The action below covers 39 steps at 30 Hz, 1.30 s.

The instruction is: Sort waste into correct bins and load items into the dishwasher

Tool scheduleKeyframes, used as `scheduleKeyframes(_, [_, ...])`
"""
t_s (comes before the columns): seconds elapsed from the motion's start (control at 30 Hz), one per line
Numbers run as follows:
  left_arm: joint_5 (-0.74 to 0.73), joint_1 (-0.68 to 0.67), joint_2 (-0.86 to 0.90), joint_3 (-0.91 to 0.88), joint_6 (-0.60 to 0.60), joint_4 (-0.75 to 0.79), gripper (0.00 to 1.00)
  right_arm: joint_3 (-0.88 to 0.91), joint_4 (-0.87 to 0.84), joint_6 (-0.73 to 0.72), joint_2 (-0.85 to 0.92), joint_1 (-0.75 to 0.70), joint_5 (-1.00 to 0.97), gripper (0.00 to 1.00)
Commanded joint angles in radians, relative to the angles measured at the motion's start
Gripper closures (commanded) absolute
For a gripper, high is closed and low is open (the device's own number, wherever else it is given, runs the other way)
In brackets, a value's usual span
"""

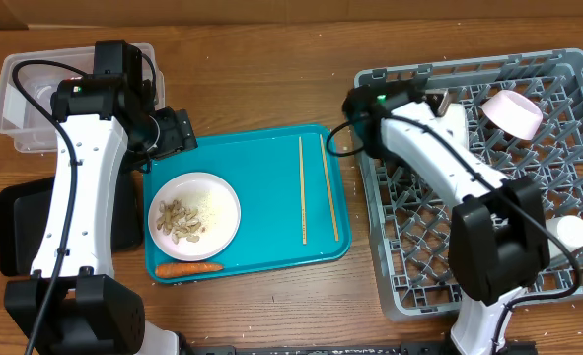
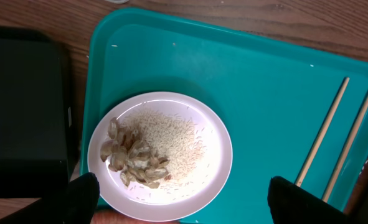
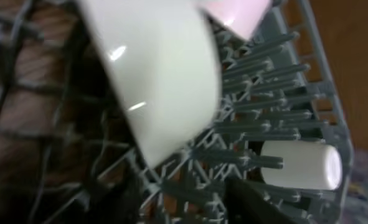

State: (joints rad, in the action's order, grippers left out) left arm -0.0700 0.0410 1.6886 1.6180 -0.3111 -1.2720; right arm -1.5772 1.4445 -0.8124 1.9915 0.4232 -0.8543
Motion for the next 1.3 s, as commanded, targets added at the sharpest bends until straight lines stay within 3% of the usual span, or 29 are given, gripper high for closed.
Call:
scheduleKeyframes(0.0, [0.007, 0.000, -0.015, 0.019, 0.020, -0.003, 0.11, -0.007, 0.010, -0.018, -0.029, 0.008, 0.109, 0.41])
scheduleKeyframes(0.17, [0.020, 0.000, -0.015, 0.019, 0.027, -0.005, 0.11, -0.098, 0.021, 0.005, -0.132, 0.008, 0.189, 0.34])
scheduleKeyframes(0.23, [0.047, 0.000, -0.015, 0.019, 0.027, -0.018, 0.12, -0.193, -0.045, 0.187, -0.202, 0.008, 0.323, 0.18])
scheduleKeyframes(0.27, [0.053, 0.000, -0.015, 0.019, 0.027, -0.023, 0.12, -0.218, -0.072, 0.260, -0.217, 0.008, 0.391, 0.15])
scheduleKeyframes(0.37, [0.051, 0.000, -0.015, 0.019, 0.027, -0.033, 0.11, -0.283, -0.134, 0.435, -0.250, 0.008, 0.658, 0.14])
scheduleKeyframes(0.5, [0.053, -0.001, -0.015, 0.019, 0.021, -0.067, 0.11, -0.294, -0.169, 0.517, -0.259, 0.010, 0.993, 0.16])
scheduleKeyframes(0.6, [0.061, 0.000, -0.015, 0.019, 0.018, -0.097, 0.10, -0.288, -0.166, 0.518, -0.234, 0.024, 1.139, 0.19])
scheduleKeyframes(0.97, [0.017, -0.033, -0.015, -0.008, -0.010, -0.121, 0.10, -0.287, -0.122, 0.419, -0.169, 0.082, 1.045, 0.23])
scheduleKeyframes(1.27, [-0.048, -0.166, -0.015, -0.205, -0.078, 0.009, 0.12, -0.287, -0.013, 0.418, -0.169, 0.035, 0.930, 0.23])
